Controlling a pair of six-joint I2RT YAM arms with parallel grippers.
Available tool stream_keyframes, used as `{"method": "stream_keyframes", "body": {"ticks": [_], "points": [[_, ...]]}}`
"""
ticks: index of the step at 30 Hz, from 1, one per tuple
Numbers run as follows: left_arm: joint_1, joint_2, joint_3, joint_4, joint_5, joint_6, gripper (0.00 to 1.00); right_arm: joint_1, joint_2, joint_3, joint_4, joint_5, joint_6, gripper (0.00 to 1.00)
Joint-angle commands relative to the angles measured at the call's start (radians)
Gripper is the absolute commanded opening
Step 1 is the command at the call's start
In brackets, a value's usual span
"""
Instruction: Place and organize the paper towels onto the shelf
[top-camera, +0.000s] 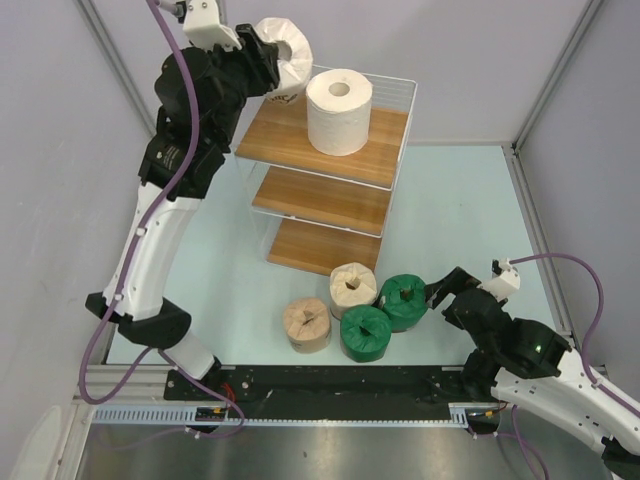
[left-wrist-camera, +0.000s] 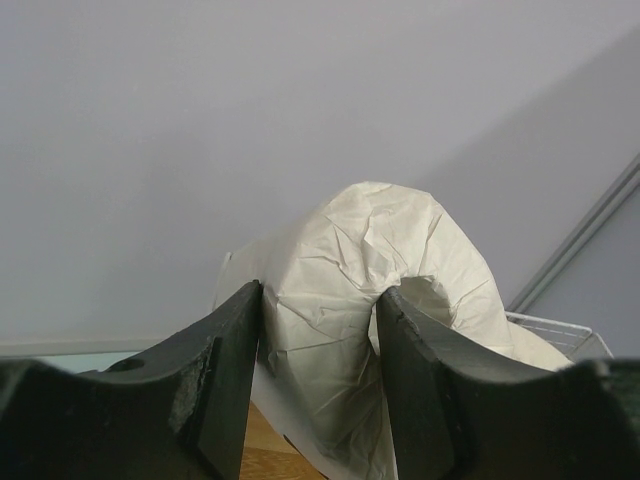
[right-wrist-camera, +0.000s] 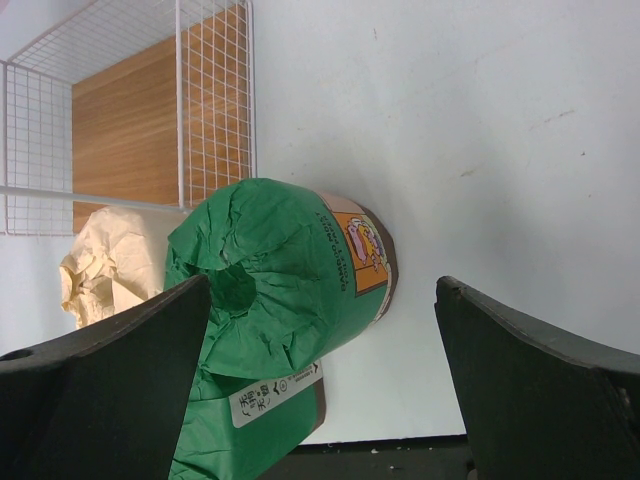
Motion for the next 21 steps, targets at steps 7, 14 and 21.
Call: {"method": "stream_keyframes", "body": {"ticks": [7,14,21], "points": [[0.008,-0.005,0.040,0.021,0.152,-0.035,0.52,-0.002,-0.008,0.000,-0.003,0.040,0.021,1.00],[0.010,-0.038,0.017,-0.005,0.218,-0.070,0.52,-0.004,0.008,-0.001,-0.003,0.038,0.021,1.00],[0.010,-0.062,0.010,-0.050,0.174,-0.055,0.53,-0.004,-0.001,0.000,-0.004,0.035,0.024,1.00]]}}
